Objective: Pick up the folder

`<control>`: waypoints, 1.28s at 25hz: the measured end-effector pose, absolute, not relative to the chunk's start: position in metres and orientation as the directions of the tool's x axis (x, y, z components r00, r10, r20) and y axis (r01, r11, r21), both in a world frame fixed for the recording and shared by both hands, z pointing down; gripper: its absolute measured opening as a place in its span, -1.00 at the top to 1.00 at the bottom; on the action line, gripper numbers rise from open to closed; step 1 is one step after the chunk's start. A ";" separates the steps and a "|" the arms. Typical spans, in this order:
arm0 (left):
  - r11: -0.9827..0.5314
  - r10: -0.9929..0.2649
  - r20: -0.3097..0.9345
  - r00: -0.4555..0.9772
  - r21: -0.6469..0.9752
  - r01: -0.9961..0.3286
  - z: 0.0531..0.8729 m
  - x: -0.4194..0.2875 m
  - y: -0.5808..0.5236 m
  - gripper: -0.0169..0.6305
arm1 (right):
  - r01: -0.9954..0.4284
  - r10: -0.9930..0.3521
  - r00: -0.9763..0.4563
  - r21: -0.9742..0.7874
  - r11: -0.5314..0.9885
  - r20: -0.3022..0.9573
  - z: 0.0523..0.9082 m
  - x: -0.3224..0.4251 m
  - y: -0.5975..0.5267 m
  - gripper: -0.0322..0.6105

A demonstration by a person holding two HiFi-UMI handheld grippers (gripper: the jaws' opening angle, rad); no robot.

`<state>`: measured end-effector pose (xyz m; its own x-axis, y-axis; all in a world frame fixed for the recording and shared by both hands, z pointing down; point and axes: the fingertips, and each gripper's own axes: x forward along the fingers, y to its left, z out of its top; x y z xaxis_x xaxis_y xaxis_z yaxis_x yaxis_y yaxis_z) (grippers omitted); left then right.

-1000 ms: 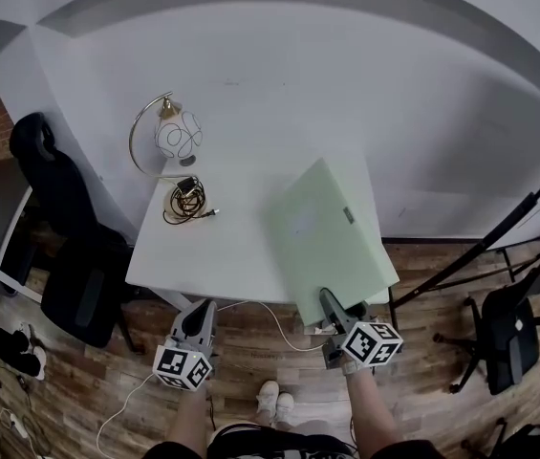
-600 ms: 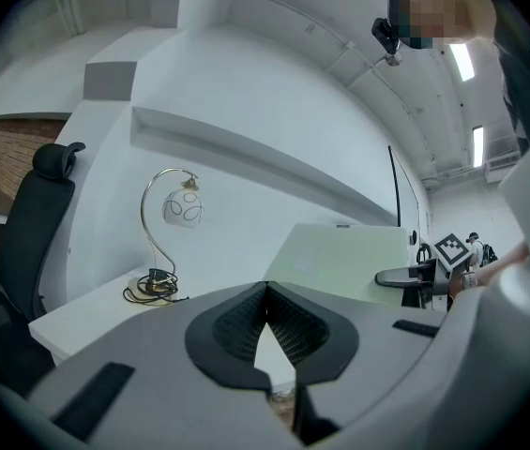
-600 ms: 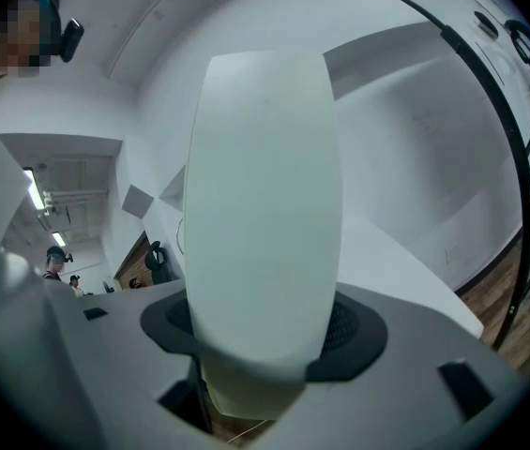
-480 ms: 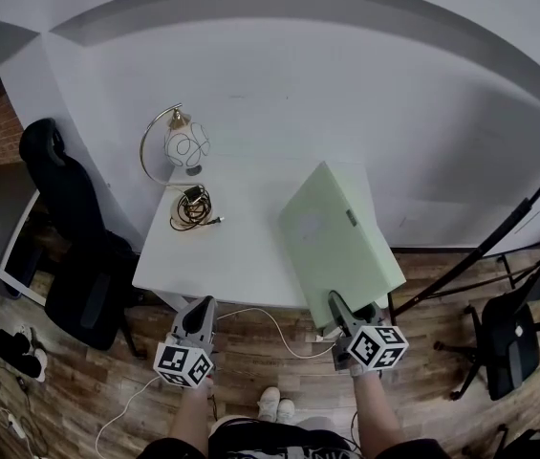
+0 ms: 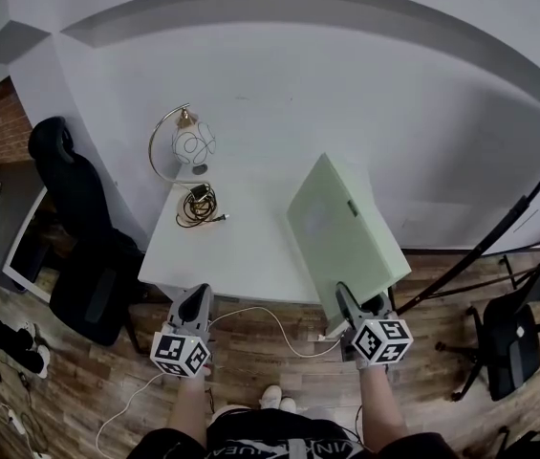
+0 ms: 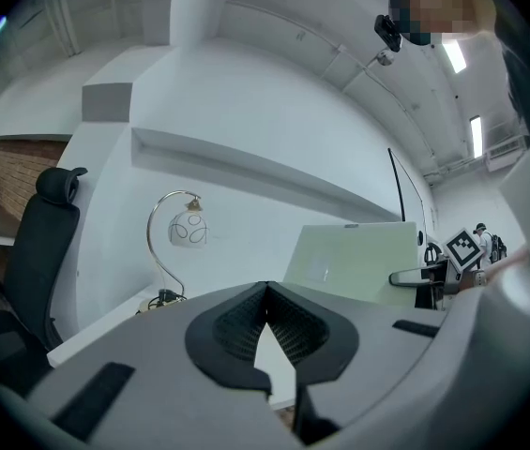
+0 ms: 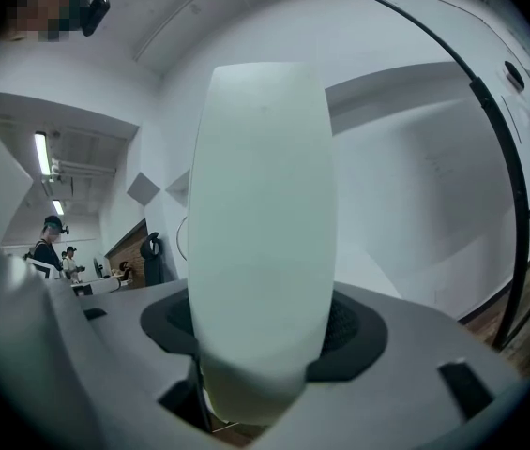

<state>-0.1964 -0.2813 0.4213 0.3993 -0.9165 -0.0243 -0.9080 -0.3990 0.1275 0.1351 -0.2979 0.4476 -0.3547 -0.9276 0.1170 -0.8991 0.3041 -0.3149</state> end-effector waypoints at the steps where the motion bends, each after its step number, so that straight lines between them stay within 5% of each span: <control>1: -0.398 -0.917 -0.028 0.398 0.124 -0.909 0.419 -0.197 -0.281 0.91 | -0.901 -0.929 -0.353 -0.307 0.305 0.112 0.445 0.135 -0.298 -0.02; 32: -0.399 -0.917 -0.055 0.396 0.099 -0.911 0.399 -0.202 -0.286 0.91 | -0.930 -0.959 -0.283 -0.246 0.274 0.001 0.405 0.142 -0.295 -0.02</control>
